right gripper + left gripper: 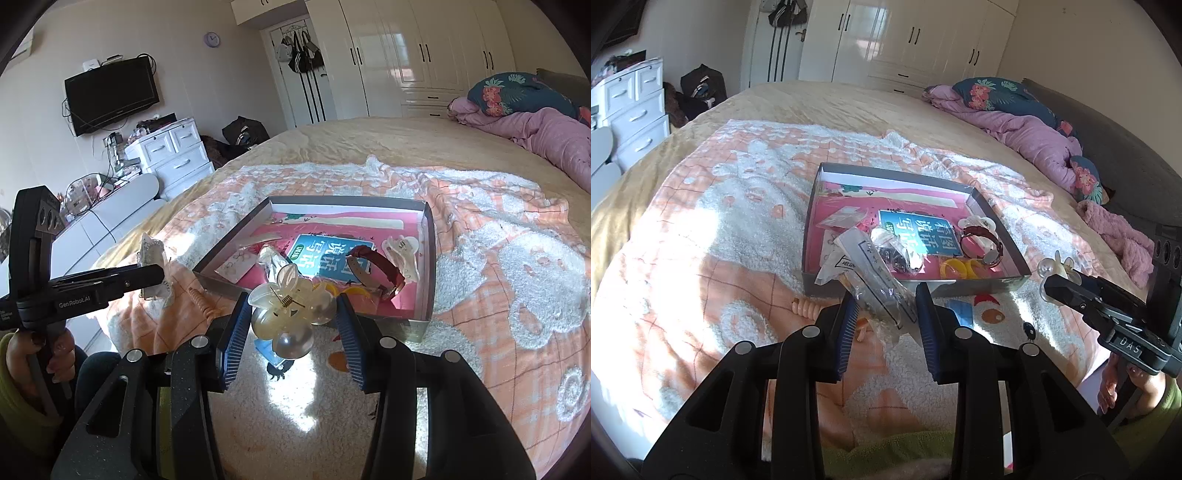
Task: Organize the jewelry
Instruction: 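Carry the packet with the left tool while the right carries the clip into the box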
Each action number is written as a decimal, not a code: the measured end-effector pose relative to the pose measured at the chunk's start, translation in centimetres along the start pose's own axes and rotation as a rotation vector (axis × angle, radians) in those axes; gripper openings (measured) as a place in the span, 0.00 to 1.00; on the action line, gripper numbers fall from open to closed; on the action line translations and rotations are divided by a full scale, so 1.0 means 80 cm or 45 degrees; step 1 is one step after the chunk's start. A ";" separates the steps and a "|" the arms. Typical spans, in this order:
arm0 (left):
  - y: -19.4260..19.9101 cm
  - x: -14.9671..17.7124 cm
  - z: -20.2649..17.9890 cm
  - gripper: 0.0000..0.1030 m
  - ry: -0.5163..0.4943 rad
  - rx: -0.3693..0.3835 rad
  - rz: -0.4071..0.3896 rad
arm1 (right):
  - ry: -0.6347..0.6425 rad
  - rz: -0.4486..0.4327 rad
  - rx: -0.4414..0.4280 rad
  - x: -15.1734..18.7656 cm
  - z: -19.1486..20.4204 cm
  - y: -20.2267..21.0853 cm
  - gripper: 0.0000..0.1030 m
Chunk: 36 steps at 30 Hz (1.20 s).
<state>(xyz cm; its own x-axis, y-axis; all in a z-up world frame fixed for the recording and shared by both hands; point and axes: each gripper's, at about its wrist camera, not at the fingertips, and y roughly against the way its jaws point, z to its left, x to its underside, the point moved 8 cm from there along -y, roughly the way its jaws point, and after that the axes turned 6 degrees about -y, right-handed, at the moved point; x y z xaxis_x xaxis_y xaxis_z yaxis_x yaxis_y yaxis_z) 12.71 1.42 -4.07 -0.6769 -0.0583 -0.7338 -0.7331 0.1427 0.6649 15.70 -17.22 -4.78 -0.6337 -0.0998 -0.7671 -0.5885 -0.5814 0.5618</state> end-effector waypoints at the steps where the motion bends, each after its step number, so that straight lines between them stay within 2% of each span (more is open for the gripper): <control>1: -0.002 -0.002 0.002 0.23 0.000 -0.001 0.000 | 0.001 -0.002 0.003 -0.002 -0.001 -0.002 0.44; 7: -0.021 -0.013 0.011 0.23 0.013 -0.017 0.009 | -0.002 -0.020 0.037 -0.016 -0.014 -0.012 0.44; 20: -0.085 -0.044 0.041 0.23 0.024 -0.087 0.063 | -0.041 -0.043 0.199 -0.035 -0.075 -0.042 0.44; 36: -0.141 -0.039 0.033 0.23 -0.009 -0.014 0.140 | -0.041 0.035 0.320 -0.029 -0.117 -0.086 0.44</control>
<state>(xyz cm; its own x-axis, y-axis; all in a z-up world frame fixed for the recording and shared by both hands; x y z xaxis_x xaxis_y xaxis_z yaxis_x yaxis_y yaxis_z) 23.25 2.59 -9.64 -0.7530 -0.0362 -0.6570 -0.6549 0.1371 0.7432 25.88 -20.53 -9.78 -0.6644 -0.0843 -0.7426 -0.6749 -0.3592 0.6446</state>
